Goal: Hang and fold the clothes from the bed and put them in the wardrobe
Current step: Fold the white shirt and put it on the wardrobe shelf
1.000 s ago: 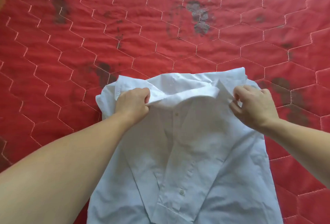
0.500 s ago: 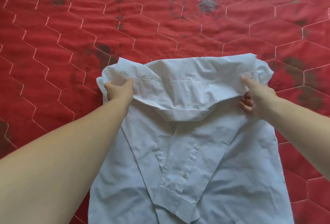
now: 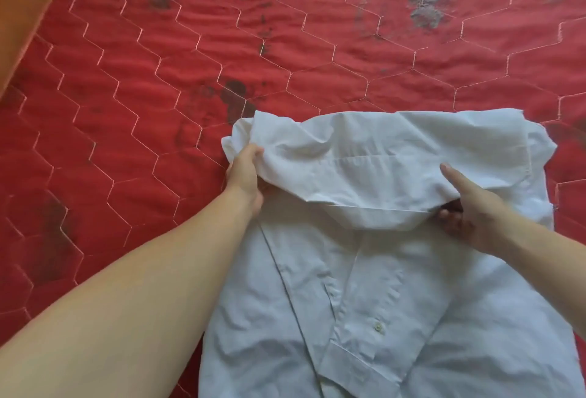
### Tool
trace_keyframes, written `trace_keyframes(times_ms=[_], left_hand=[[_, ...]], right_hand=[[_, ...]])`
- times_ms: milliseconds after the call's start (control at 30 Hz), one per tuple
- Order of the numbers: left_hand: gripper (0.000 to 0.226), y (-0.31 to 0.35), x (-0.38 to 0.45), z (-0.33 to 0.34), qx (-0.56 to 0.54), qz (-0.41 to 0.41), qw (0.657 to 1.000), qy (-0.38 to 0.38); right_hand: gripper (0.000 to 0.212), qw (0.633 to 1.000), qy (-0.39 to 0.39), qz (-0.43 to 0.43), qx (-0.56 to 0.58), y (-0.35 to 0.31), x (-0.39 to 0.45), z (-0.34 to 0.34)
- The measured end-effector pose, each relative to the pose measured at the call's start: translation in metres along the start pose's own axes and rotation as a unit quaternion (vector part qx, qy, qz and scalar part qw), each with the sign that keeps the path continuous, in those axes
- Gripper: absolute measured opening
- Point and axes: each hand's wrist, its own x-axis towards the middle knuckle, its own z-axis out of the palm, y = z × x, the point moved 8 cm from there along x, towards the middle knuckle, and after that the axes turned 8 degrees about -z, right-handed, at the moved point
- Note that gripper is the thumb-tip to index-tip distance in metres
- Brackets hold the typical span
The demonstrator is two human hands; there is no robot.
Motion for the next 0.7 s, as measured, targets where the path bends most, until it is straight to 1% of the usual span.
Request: trace_keyframes(times_ms=[67, 133, 200, 233, 300, 333, 400, 433, 500, 533, 567, 600, 633, 700], left_hand=[[0.041, 0.009, 0.005, 0.006, 0.063, -0.02, 0.998, -0.024], [0.034, 0.019, 0.01, 0.005, 0.096, -0.032, 0.994, -0.041], [0.039, 0.023, 0.015, -0.001, 0.044, -0.045, 0.994, -0.089], [0.036, 0.02, 0.014, -0.007, -0.005, -0.052, 0.993, -0.108], [0.026, 0.004, 0.009, -0.025, -0.052, -0.074, 0.99, -0.106], [0.029, -0.008, 0.006, -0.032, -0.056, -0.086, 0.99, -0.097], [0.037, -0.019, 0.001, -0.035, -0.033, -0.102, 0.989, -0.102], [0.043, -0.019, 0.001, -0.034, 0.001, -0.108, 0.988, -0.109], [0.069, -0.003, 0.002, -0.026, 0.087, -0.108, 0.981, -0.135], [0.086, 0.002, 0.006, -0.025, 0.133, -0.11, 0.977, -0.129], [0.099, 0.007, 0.014, -0.03, 0.17, -0.109, 0.975, -0.096], [0.103, 0.012, 0.023, -0.035, 0.198, -0.098, 0.973, -0.066], [0.092, 0.018, 0.029, -0.035, 0.213, -0.086, 0.972, -0.057], [0.049, 0.032, 0.027, -0.026, 0.208, -0.063, 0.973, -0.073]], right_hand=[[0.026, 1.0, -0.007, 0.002, -0.01, -0.005, 0.003, 0.012], [0.021, 1.0, -0.008, -0.006, -0.004, -0.009, 0.004, 0.016], [0.009, 0.999, -0.019, -0.014, 0.048, -0.011, 0.0, 0.022], [0.013, 0.997, -0.027, -0.016, 0.075, -0.011, -0.003, 0.025], [0.016, 0.994, -0.024, -0.008, 0.109, -0.01, -0.008, 0.025], [0.016, 0.993, -0.019, -0.002, 0.113, -0.006, -0.009, 0.024], [0.026, 0.995, -0.018, 0.006, 0.095, 0.005, -0.01, 0.022], [0.034, 0.997, -0.021, 0.011, 0.076, 0.011, -0.008, 0.021], [0.04, 0.998, -0.035, 0.016, 0.05, 0.021, -0.002, 0.017], [0.04, 0.998, -0.043, 0.016, 0.038, 0.022, 0.0, 0.018], [0.039, 0.998, -0.05, 0.017, 0.024, 0.022, 0.0, 0.019], [0.038, 0.998, -0.052, 0.018, 0.012, 0.023, 0.0, 0.02], [0.038, 0.998, -0.053, 0.017, 0.003, 0.024, 0.0, 0.02], [0.038, 0.998, -0.054, 0.014, -0.008, 0.024, -0.001, 0.019]])
